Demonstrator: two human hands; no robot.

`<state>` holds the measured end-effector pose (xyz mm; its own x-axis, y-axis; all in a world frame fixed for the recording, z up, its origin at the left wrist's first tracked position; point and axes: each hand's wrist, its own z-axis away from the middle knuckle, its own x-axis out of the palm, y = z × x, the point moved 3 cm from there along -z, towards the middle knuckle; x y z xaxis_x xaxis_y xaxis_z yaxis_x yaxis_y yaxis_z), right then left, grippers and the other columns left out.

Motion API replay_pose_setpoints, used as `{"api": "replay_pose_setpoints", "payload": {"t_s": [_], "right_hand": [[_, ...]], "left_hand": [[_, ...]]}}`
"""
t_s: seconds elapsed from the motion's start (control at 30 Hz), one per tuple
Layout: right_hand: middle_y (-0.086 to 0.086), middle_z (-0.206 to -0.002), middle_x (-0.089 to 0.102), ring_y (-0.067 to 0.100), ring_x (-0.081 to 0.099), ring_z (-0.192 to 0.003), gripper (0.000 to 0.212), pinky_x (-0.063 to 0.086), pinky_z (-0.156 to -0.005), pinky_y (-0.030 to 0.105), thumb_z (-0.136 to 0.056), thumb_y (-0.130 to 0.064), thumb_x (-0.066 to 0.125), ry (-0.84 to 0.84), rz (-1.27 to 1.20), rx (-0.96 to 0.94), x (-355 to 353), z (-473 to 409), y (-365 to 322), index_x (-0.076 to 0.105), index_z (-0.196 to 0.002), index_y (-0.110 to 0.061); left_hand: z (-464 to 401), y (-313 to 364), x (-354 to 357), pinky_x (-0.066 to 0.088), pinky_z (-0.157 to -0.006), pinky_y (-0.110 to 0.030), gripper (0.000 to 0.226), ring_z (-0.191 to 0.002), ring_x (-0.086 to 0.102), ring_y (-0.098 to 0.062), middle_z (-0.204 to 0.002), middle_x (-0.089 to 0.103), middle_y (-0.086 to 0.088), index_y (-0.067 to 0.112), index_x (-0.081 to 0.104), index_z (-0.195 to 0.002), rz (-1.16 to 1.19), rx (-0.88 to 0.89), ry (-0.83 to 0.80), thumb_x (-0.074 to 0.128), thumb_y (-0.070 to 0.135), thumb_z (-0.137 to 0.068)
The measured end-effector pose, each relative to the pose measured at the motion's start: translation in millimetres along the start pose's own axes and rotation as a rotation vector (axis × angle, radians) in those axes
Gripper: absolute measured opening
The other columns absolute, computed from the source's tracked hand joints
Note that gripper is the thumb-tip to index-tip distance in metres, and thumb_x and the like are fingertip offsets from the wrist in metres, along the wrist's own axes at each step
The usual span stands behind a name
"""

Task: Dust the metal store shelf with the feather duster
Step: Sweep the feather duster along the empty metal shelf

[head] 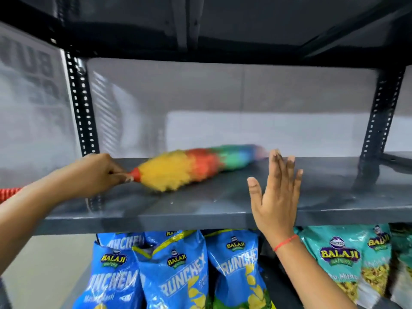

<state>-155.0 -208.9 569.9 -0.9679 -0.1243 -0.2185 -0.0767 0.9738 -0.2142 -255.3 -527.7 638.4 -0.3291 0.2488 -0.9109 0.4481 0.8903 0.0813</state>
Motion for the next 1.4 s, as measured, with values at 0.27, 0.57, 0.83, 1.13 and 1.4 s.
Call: {"api": "replay_pose_setpoints", "payload": {"t_s": [0.27,0.57,0.83,1.13,1.4], "right_hand": [[0.021,-0.143,0.035,0.036,0.020,-0.134,0.066,0.015,-0.107,0.058,-0.095,-0.051,0.022,0.028,-0.083,0.044,2,0,-10,0.018,-0.140,-0.003],[0.017,-0.145,0.032,0.029,0.011,-0.137,0.064,0.010,-0.110,0.052,-0.091,-0.047,0.034,-0.148,-0.317,-0.204,25,3,-109,0.017,-0.141,-0.010],[0.017,-0.145,0.035,0.029,0.011,-0.136,0.064,0.010,-0.108,0.055,-0.090,-0.046,0.033,-0.241,-0.532,-0.216,42,13,-164,0.023,-0.140,-0.008],[0.019,-0.141,0.041,0.037,0.025,-0.134,0.064,0.015,-0.107,0.057,-0.091,-0.047,0.032,-0.246,-0.488,-0.283,52,23,-173,0.027,-0.140,-0.006],[0.018,-0.142,0.041,0.031,0.018,-0.135,0.063,0.014,-0.108,0.057,-0.092,-0.048,0.031,-0.254,-0.519,-0.291,51,24,-169,0.024,-0.141,-0.008]], "left_hand": [[37,-26,-5,0.030,-0.039,-0.017,0.036,-0.031,0.030,-0.006,-0.030,0.041,0.004,0.014,0.068,-0.055,-0.053,-0.199,-0.004,0.064,0.037,-0.082],[86,-25,-25,0.034,-0.047,-0.027,0.037,-0.039,0.034,-0.014,-0.035,0.040,0.003,0.013,0.062,-0.055,-0.060,-0.449,-0.011,0.062,0.037,-0.083],[153,-18,-49,0.049,-0.054,-0.028,0.027,-0.049,0.055,-0.022,-0.053,0.064,-0.009,0.031,0.064,-0.060,-0.117,-0.634,0.096,0.058,0.045,-0.082],[183,-16,-49,0.035,-0.044,-0.023,0.045,-0.043,0.044,-0.020,-0.051,0.050,0.000,0.023,0.054,-0.049,-0.204,-0.810,0.090,0.053,0.048,-0.087],[185,-15,-49,0.038,-0.048,-0.024,0.030,-0.053,0.055,-0.024,-0.060,0.053,-0.001,0.024,0.058,-0.068,-0.345,-0.893,0.086,0.048,0.037,-0.093]]}}
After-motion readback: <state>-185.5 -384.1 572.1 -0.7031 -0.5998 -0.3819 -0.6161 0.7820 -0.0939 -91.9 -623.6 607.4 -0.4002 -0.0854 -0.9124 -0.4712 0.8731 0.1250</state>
